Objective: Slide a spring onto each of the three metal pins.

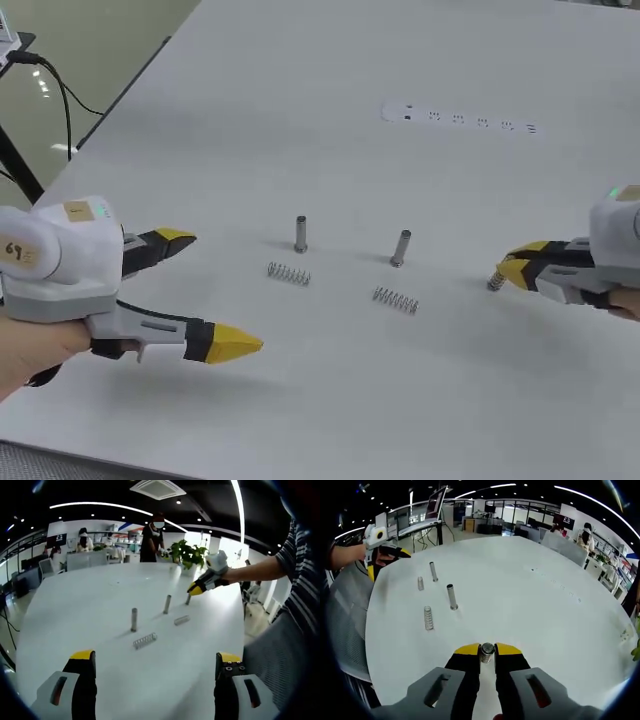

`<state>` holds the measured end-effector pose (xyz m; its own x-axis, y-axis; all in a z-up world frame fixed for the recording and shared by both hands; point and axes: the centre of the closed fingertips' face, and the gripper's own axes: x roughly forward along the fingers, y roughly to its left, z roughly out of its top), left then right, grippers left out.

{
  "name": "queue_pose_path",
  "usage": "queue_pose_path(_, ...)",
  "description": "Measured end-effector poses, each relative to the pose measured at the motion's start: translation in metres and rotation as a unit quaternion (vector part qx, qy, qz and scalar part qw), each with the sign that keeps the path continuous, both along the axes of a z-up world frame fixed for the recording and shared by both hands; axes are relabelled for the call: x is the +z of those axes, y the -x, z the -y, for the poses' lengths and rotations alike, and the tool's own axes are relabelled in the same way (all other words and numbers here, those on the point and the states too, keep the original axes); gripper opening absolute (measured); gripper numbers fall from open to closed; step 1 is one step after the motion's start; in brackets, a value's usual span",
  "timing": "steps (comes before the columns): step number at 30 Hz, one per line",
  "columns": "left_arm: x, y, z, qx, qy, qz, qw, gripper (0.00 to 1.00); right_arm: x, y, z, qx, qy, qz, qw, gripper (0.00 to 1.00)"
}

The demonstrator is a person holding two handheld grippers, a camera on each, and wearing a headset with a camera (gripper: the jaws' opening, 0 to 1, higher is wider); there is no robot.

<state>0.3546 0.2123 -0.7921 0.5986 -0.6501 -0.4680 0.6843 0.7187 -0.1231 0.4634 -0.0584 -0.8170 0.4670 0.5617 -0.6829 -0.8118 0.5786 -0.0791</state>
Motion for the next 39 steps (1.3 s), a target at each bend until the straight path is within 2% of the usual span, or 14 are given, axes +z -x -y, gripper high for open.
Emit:
queue_pose_path(20, -0.002, 0.004, 0.001, -0.002, 0.0, -0.004, 1.0, 0.96, 0.008, 0.001, -0.001, -0.009, -0.016, -0.002, 0.9998, 0.1)
queue_pose_path(39, 0.0, 0.005, 0.0, -0.002, 0.001, -0.003, 1.0, 0.97, 0.013, -0.001, 0.003, -0.032, -0.024, 0.0, 0.9992, 0.3)
